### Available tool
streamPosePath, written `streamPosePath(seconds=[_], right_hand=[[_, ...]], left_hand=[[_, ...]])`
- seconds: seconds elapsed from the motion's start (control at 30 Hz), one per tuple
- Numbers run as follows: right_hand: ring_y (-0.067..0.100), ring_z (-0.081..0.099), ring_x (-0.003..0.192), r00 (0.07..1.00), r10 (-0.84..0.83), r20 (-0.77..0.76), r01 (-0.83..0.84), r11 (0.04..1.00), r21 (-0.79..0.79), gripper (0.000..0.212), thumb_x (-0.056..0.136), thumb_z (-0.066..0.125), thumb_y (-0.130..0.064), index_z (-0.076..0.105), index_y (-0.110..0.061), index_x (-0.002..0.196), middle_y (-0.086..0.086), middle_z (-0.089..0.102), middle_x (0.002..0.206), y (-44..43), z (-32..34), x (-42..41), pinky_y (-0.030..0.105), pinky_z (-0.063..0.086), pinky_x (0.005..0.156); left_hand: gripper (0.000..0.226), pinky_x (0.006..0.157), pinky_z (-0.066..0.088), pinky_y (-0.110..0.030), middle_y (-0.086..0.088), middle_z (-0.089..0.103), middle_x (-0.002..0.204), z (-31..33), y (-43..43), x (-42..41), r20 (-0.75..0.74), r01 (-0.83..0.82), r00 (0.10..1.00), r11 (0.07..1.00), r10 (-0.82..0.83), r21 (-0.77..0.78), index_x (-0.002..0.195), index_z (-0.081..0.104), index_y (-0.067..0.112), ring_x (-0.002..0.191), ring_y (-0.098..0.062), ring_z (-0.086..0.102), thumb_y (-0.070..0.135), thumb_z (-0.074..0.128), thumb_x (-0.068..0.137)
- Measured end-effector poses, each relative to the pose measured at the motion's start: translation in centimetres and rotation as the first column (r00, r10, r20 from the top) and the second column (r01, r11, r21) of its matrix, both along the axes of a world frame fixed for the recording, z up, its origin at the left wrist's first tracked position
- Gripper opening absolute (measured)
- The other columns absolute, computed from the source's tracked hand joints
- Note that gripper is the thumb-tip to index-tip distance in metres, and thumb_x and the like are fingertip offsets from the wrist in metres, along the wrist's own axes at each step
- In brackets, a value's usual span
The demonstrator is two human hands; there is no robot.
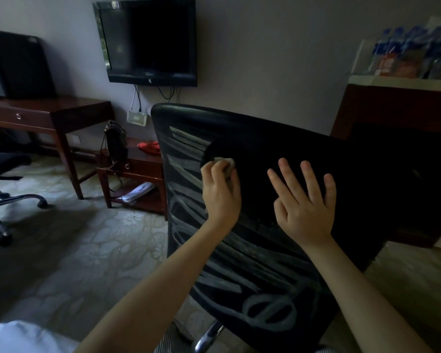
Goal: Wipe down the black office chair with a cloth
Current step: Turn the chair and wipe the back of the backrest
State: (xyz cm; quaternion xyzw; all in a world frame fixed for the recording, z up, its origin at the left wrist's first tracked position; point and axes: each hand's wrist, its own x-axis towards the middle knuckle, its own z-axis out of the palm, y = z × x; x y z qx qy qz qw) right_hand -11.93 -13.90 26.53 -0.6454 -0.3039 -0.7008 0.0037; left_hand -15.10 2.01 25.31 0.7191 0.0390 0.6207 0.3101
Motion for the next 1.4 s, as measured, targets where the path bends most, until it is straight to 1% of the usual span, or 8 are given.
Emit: streamPosePath(seconds=[0.1,0.27,0.47,0.63,0.9,1.07,1.23,1.4], right_hand=[[0.024,0.023,0.139,1.0,-0.024,0.014,0.024,1.0,-0.015,0.042,0.092,0.04,-0.022,0.05,-0.022,0.134,-0.003,0.041,0.142,-1.0,-0.1,0.3,0.042,0.011,0.115],[0.02,0.016,0.144,1.0,-0.009,0.018,0.009,1.0,-0.003,0.041,0.092,0.04,-0.022,0.052,-0.022,0.132,-0.001,0.042,0.142,-2.9,-0.3,1.3,0.041,0.013,0.115],[0.018,0.015,0.144,0.997,0.065,-0.029,-0.064,0.997,0.047,0.038,0.092,0.041,-0.017,0.053,-0.021,0.127,-0.009,0.021,0.156,-4.2,-0.3,1.7,0.042,0.012,0.117],[0.013,0.012,0.145,0.973,0.178,-0.146,-0.156,0.976,0.15,0.035,0.096,0.033,-0.017,0.05,-0.019,0.126,0.004,0.043,0.137,-2.6,-0.5,0.0,0.038,0.006,0.118],[0.02,0.026,0.138,0.974,0.22,-0.059,-0.225,0.97,-0.094,0.045,0.09,0.039,-0.014,0.046,-0.02,0.134,0.0,0.04,0.143,3.0,2.0,-0.9,0.038,0.005,0.117],[0.022,0.016,0.143,1.0,-0.009,0.021,0.012,0.991,-0.131,0.046,0.095,0.034,-0.025,0.04,-0.016,0.14,0.0,0.036,0.146,2.8,1.8,1.7,0.038,0.003,0.118],[0.021,0.011,0.145,0.998,-0.028,0.06,0.035,0.992,-0.123,0.053,0.095,0.034,-0.028,0.033,-0.015,0.146,0.002,0.016,0.157,2.1,1.3,2.7,0.039,0.006,0.118],[0.021,0.011,0.145,0.997,0.022,0.068,-0.014,0.993,-0.114,0.05,0.091,0.039,-0.023,0.041,-0.017,0.141,0.002,0.031,0.15,0.9,1.3,3.3,0.039,0.01,0.117]], left_hand=[[0.016,0.066,0.043,-0.023,-0.006,0.042,0.107,2.3,-0.5,0.2,0.144,-0.054,0.99,0.934,0.002,0.353,0.104,0.045,0.012,0.084,-0.019,0.05,0.02,0.05,0.092],[0.021,0.065,0.043,-0.032,-0.01,0.045,0.104,5.2,1.8,0.4,0.278,-0.239,0.961,0.562,0.018,0.792,0.104,0.049,0.015,0.085,-0.023,0.05,0.017,0.061,0.086],[0.011,0.069,0.05,-0.036,-0.006,0.04,0.109,5.8,4.9,0.1,0.297,-0.263,0.946,0.848,0.132,0.459,0.103,0.046,0.013,0.088,-0.022,0.047,0.021,0.046,0.095],[0.014,0.069,0.054,-0.042,-0.007,0.038,0.111,0.9,5.2,0.1,0.152,-0.176,0.98,0.928,0.132,0.329,0.107,0.043,0.012,0.093,-0.025,0.047,0.018,0.043,0.095],[0.016,0.067,0.047,-0.034,-0.006,0.045,0.108,-2.0,3.1,0.0,0.079,-0.099,0.994,0.874,0.07,0.475,0.107,0.049,0.013,0.082,-0.024,0.05,0.024,0.042,0.098],[0.012,0.064,0.045,-0.032,-0.004,0.046,0.105,1.8,2.6,0.6,0.187,-0.145,0.982,0.788,0.039,0.598,0.105,0.051,0.016,0.079,-0.021,0.048,0.023,0.045,0.097],[0.012,0.065,0.045,-0.032,-0.007,0.046,0.102,5.0,4.2,0.6,0.336,-0.298,0.939,0.644,0.067,0.705,0.101,0.052,0.017,0.082,-0.021,0.049,0.02,0.057,0.09],[0.01,0.07,0.044,-0.032,-0.007,0.042,0.106,5.0,5.9,0.4,0.335,-0.287,0.934,0.822,0.125,0.492,0.102,0.049,0.013,0.085,-0.022,0.047,0.021,0.048,0.095]])
